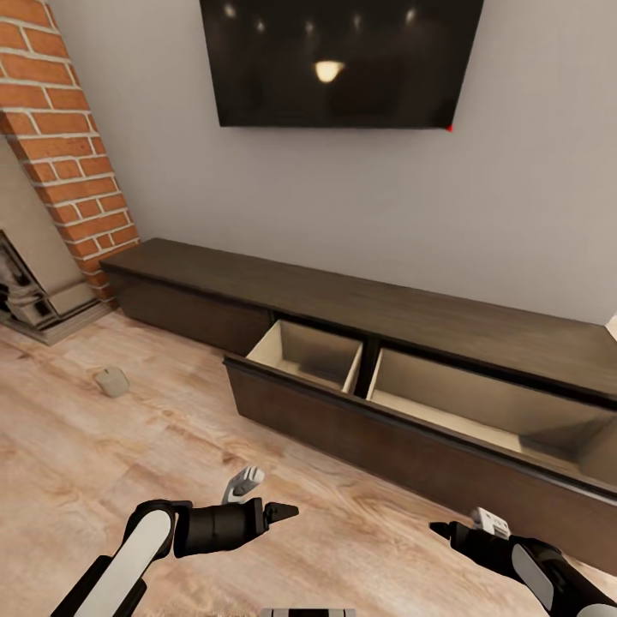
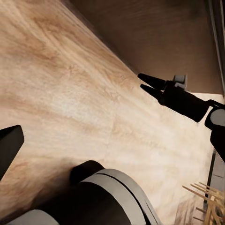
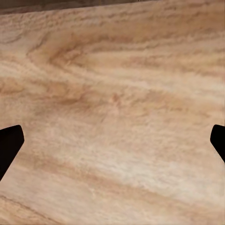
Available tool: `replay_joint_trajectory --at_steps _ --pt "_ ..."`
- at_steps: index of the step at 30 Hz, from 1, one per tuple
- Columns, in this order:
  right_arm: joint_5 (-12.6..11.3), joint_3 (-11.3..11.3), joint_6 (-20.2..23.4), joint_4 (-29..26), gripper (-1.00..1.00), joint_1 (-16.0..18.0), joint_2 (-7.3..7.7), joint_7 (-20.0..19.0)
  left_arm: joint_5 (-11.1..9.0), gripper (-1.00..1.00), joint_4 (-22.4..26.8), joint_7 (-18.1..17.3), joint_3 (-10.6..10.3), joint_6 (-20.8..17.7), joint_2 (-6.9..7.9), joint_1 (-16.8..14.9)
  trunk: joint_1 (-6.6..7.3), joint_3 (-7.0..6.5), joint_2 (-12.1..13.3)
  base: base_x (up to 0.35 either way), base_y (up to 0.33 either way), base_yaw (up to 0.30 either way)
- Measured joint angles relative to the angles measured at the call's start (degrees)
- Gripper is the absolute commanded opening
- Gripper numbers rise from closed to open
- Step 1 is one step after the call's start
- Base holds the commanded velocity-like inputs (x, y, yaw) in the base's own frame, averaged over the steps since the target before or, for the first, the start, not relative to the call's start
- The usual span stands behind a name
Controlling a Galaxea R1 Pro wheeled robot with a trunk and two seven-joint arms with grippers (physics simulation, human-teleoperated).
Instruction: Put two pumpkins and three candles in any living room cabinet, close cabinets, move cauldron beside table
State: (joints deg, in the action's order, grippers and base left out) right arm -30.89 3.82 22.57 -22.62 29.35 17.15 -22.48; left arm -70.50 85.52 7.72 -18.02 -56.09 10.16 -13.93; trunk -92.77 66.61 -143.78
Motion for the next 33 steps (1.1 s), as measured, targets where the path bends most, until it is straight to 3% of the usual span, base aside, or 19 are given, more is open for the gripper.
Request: replay_joint_trajectory --at_steps 16,22,33 --pt "1.10 0.06 -1.36 0.00 1.00 -0.01 -0.08 -0.18 -0.01 1.00 -0.04 -0.05 0.08 -0.01 0.09 -0.01 0.00 0.94 0.00 0.000 0.017 0.187" --pt "3.47 0.05 -2.36 0.09 1.00 0.00 -0.33 -0.31 -0.02 1.00 -0.09 -0.05 0.07 0.00 0.09 0.00 0.00 0.98 0.00 0.000 0.010 0.101" --pt "3.78 0.07 -2.25 0.11 1.00 0.01 -0.63 -0.05 -0.01 1.00 -0.04 -0.05 0.09 -0.01 0.10 0.00 0.00 0.98 0.00 0.000 0.000 0.271"
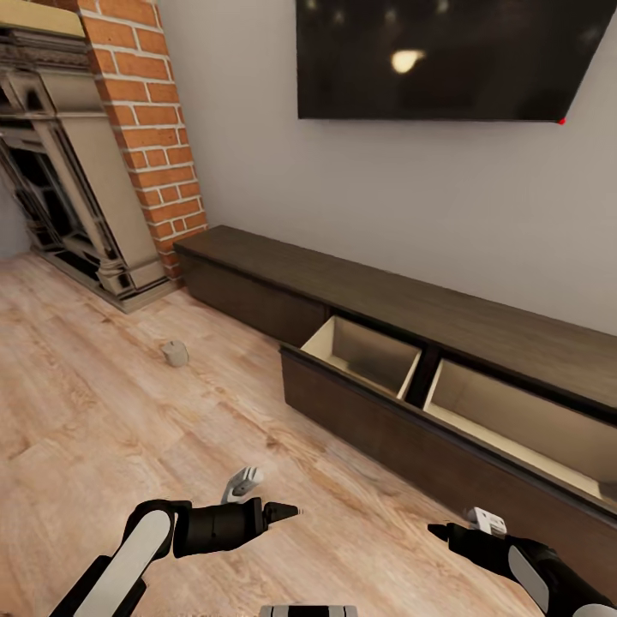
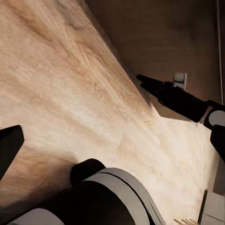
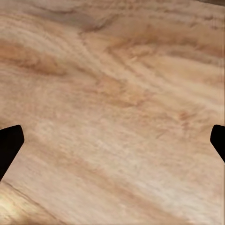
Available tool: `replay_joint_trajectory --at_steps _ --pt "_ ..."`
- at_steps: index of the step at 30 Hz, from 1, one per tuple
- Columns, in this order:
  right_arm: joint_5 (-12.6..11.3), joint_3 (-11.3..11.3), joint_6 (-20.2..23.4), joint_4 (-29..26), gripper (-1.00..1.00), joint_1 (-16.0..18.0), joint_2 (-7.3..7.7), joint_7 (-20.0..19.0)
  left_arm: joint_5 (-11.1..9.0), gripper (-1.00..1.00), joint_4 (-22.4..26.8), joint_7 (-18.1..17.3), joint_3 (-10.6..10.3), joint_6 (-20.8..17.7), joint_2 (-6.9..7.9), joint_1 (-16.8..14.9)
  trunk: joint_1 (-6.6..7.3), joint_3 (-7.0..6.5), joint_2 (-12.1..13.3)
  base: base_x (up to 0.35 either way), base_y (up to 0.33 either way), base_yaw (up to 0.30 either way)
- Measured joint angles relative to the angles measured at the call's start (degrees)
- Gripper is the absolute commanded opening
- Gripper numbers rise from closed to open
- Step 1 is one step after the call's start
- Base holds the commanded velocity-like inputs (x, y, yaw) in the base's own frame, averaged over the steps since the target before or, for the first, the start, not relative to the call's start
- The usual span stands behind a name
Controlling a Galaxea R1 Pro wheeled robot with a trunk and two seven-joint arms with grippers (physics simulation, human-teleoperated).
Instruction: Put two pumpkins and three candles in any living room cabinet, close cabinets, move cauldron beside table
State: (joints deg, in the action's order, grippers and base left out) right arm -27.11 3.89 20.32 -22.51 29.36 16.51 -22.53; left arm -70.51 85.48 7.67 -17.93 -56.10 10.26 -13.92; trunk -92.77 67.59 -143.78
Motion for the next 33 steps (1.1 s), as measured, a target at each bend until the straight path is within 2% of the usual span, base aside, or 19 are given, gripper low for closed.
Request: replay_joint_trajectory --at_steps 5,7,10,12,18,24,30,33 --pt "0.07 -0.01 0.01 0.00 1.00 0.00 -0.28 0.03 0.06 1.00 0.06 0.78 0.07 0.00 0.21 0.00 0.00 0.00 0.00 0.000 0.000 0.283" --pt "0.10 0.00 0.00 0.00 1.00 0.00 -0.33 0.03 0.03 1.00 0.15 2.25 0.08 0.00 0.14 -0.03 0.00 0.00 0.00 0.000 0.000 0.284" --pt "0.15 0.01 -0.02 0.00 1.00 0.00 -0.36 0.04 -0.05 1.00 0.31 6.85 0.14 -0.02 0.00 -0.26 0.00 0.00 0.00 0.000 0.000 0.284" --pt "0.16 0.01 -0.03 0.00 1.00 0.00 -0.39 0.04 -0.13 1.00 0.33 8.20 0.11 -0.06 -0.06 -0.60 0.00 0.00 0.00 0.000 0.000 0.284" --pt "0.17 0.01 -0.07 0.00 1.00 0.00 -0.42 0.04 -0.16 1.00 0.32 9.20 0.06 -0.12 -0.03 -1.44 0.16 -1.32 0.08 0.000 0.000 0.264" --pt "0.05 -0.05 -0.15 -0.02 1.00 -0.02 -0.53 0.11 -0.02 1.00 0.24 9.30 -0.01 -0.21 0.35 -2.07 0.31 -2.65 0.16 0.000 0.000 0.059" --pt "0.23 0.25 -4.29 0.87 1.00 -0.02 -0.83 0.20 0.07 1.00 0.25 9.45 -0.01 -0.20 0.58 -2.19 0.47 -3.98 0.24 0.000 0.000 0.004" --pt "0.55 0.98 -4.89 1.21 1.00 -0.02 -0.92 0.27 0.05 1.00 0.25 12.07 0.06 -0.22 0.54 -2.20 0.54 -4.65 0.28 0.000 0.000 0.000"
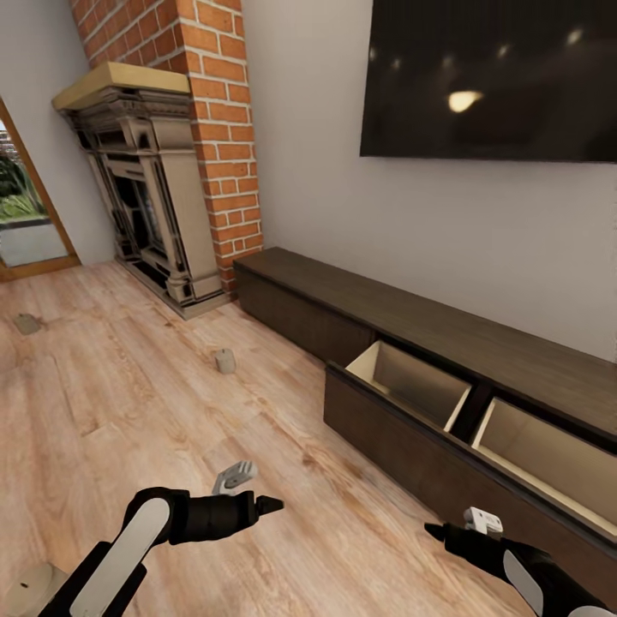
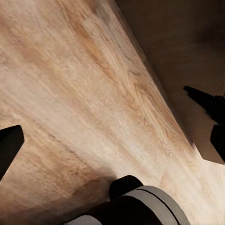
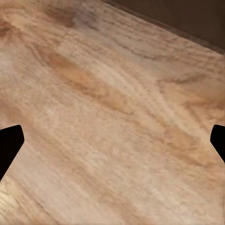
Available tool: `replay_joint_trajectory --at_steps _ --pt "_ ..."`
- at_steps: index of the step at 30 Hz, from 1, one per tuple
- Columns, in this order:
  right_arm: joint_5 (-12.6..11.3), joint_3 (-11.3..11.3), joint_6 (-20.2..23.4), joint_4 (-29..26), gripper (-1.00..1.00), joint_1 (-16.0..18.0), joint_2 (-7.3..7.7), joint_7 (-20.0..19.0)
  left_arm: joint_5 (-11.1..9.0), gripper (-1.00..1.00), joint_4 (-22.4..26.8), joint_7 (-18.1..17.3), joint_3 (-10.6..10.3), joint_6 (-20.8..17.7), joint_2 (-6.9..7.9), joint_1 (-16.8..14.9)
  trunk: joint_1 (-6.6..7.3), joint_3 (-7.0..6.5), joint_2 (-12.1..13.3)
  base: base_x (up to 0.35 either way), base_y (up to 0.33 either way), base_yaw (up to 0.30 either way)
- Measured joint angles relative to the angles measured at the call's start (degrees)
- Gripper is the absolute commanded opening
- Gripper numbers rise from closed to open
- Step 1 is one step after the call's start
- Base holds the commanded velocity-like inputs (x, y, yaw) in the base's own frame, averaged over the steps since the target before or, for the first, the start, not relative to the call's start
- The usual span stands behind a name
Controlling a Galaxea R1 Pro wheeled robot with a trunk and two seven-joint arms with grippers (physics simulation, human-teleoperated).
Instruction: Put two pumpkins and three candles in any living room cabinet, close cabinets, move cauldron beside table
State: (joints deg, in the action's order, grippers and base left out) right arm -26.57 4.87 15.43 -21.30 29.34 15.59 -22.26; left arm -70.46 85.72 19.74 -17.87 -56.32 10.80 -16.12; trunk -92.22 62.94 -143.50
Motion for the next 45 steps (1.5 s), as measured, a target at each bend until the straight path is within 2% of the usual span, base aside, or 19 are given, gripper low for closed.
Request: replay_joint_trajectory --at_steps 5,10,15,18,24,29,32,45 --pt "0.01 0.19 -0.03 0.08 1.00 0.00 -0.02 0.11 -0.10 1.00 0.00 2.11 0.02 0.03 -0.20 -0.01 0.13 -1.11 0.07 0.000 0.000 0.005" --pt "-0.01 0.29 0.01 0.11 1.00 0.01 -0.54 0.84 -0.04 1.00 -0.04 2.69 0.18 0.11 0.02 0.01 0.13 -1.12 0.07 0.000 0.000 0.191" --pt "0.07 0.31 0.00 0.12 1.00 0.02 -0.96 4.48 0.05 1.00 -0.28 2.82 2.50 0.10 0.11 0.09 0.13 -1.12 0.07 0.000 0.000 0.277" --pt "0.07 0.31 0.00 0.12 1.00 0.02 -1.07 5.04 0.03 1.00 -0.32 2.78 2.95 0.11 0.21 0.09 0.13 -1.12 0.07 0.000 0.000 0.286" --pt "0.09 0.32 0.00 0.12 1.00 0.02 -1.39 5.29 0.03 1.00 -0.39 3.04 3.10 0.17 0.28 0.10 0.13 -1.12 0.07 0.000 0.000 0.287" --pt "0.11 0.32 -0.08 0.10 1.00 0.02 -1.43 5.31 -0.07 1.00 -0.32 8.81 3.02 0.13 -0.12 0.10 0.13 -1.12 0.07 0.000 0.000 0.286" --pt "0.10 0.32 -0.03 0.10 1.00 0.02 -1.42 5.30 -0.16 1.00 -0.12 10.47 2.89 0.11 -0.38 0.10 0.13 -1.10 0.07 0.000 0.000 0.283" --pt "0.06 0.33 -0.01 0.13 1.00 0.02 -1.44 5.22 -0.16 1.00 -0.19 11.25 2.94 0.06 -0.47 0.10 0.13 -0.80 0.07 0.000 0.026 0.280"
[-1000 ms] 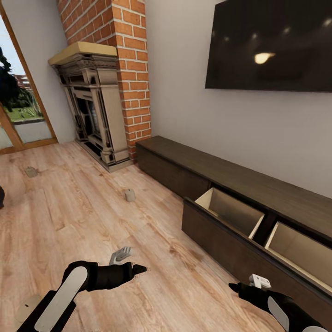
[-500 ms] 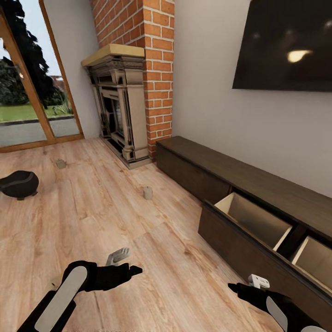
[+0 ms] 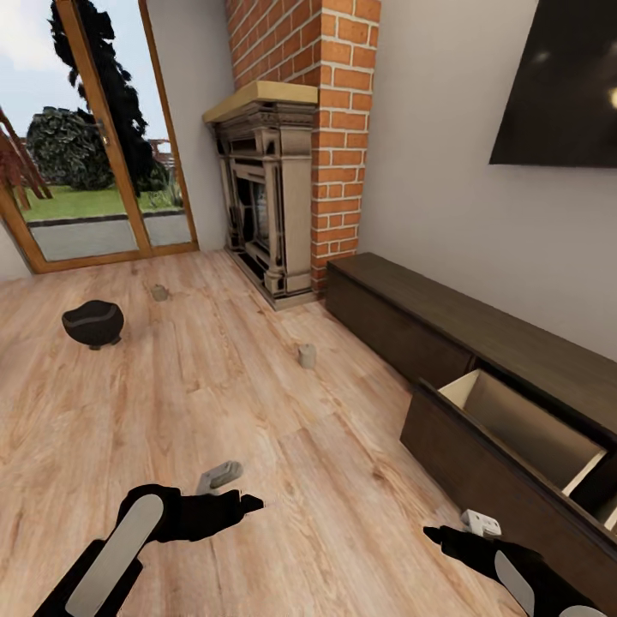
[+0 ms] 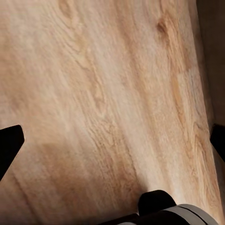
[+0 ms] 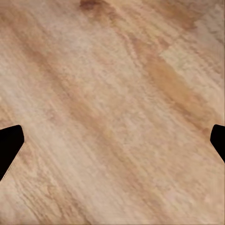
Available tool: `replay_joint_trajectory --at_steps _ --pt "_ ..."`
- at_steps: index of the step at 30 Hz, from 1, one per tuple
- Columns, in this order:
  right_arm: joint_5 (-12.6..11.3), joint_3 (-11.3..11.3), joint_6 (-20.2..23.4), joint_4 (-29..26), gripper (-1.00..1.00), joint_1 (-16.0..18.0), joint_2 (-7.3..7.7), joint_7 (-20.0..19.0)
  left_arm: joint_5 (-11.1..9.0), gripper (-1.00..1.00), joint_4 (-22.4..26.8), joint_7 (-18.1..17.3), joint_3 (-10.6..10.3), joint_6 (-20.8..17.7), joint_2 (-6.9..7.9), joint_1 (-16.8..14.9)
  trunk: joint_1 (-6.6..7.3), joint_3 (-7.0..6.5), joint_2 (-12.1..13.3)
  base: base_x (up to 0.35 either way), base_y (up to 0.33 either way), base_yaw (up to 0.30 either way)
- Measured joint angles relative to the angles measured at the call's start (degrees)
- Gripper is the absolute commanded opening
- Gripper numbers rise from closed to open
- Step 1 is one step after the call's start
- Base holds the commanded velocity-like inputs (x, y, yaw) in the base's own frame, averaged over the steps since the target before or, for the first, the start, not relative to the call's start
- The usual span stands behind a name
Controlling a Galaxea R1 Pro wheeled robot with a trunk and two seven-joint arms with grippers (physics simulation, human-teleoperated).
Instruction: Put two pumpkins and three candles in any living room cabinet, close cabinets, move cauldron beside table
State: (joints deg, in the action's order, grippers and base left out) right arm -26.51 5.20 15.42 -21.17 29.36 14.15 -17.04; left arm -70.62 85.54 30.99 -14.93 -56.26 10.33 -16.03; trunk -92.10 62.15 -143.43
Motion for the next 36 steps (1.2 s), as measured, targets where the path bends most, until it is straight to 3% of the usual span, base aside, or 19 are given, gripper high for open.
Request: replay_joint_trajectory --at_steps 6,16,26,36 --pt "0.01 -0.02 0.01 -0.01 1.00 -0.01 0.01 -0.01 -0.02 1.00 -0.01 -0.22 -0.01 0.01 0.00 -0.01 0.00 0.17 0.00 0.000 0.053 0.224" --pt "0.04 -0.03 -0.37 -0.08 1.00 -0.02 -0.07 -0.10 -0.05 1.00 -0.07 -0.63 0.07 0.01 0.24 -0.02 0.01 0.20 0.00 0.018 0.013 0.010" --pt "0.06 -0.03 -0.49 -0.02 1.00 -0.02 -0.31 -0.06 -0.03 1.00 -0.09 -0.63 0.07 -0.02 0.39 -0.02 0.02 0.20 0.00 0.118 0.220 0.009" --pt "0.10 -0.01 -0.52 0.00 1.00 0.00 -0.87 0.28 0.16 1.00 -0.16 0.47 0.25 0.08 0.63 0.00 0.01 0.20 0.00 0.163 0.097 0.253"
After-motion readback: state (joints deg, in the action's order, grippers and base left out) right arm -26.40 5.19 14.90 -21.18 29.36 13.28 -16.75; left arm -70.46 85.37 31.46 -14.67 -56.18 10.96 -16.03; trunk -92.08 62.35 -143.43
